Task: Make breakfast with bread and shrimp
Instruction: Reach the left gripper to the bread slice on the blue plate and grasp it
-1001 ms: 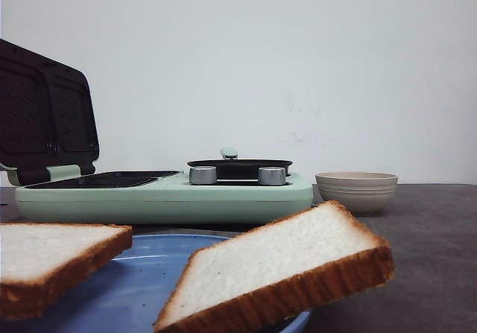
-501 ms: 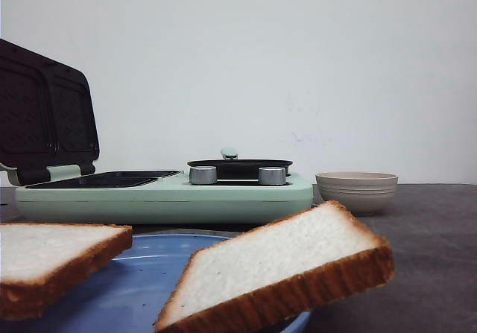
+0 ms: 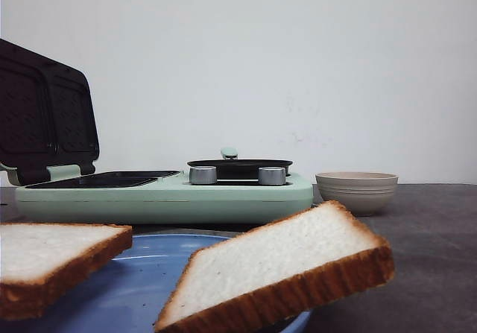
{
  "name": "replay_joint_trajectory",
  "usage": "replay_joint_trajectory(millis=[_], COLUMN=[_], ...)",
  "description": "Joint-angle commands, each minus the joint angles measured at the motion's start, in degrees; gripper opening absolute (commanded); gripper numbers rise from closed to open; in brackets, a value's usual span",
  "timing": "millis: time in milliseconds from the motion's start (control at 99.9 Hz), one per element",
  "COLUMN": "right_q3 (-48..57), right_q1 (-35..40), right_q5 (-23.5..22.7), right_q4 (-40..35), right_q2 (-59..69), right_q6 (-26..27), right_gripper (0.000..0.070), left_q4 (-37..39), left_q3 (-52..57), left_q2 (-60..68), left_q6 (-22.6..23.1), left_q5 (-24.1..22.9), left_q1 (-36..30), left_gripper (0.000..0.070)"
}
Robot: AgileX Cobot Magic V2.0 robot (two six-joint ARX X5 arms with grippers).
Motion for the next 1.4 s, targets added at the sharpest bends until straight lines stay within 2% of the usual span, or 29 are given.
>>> replay_joint_trajectory(millis=[0,130,661,791,1081,1181,1391], right_q3=[1.0,1.0,1.0,1.0,1.0,1.0,1.0], right_q1=[0.2,0.2,1.0,1.0,1.0,1.0,1.0], right_q5=[-0.2,-0.2,-0.4,-0.4,-0.4,-0.4,-0.4], right_q4=[0.2,0.2,0.2,0.2,0.2,0.2,0.2], right_q2=[0.2,0.2,0.2,0.2,0.2,0.2,0.2], right_q6=[-0.6,-0.7,-0.7,-0.7,-0.6,-0.6,-0.6], right_gripper=[0.0361,0.0361,0.0361,0.0361,0.0361,0.0361,0.0361], left_q4=[0.8,2.2,4.0,5.3,6.5,6.5,6.5], left_q3=[0.7,0.7,0.7,0.7,0.7,0.7,0.7], left_q2=[1.7,4.5,15.5,16.3,16.3,16.3,16.2], left_q6=[1.6,2.5,4.2,4.2,4.2,4.2,4.4], left_q5=[0.8,3.4,5.4,6.7,6.6,6.6,6.6], left_q1=[-0.9,-2.4,-8.8,-9.7,-9.9,-9.9,-9.9], left_gripper=[0.0527,0.0521,0.0519,0.0498,0.0167,0.0,0.0002])
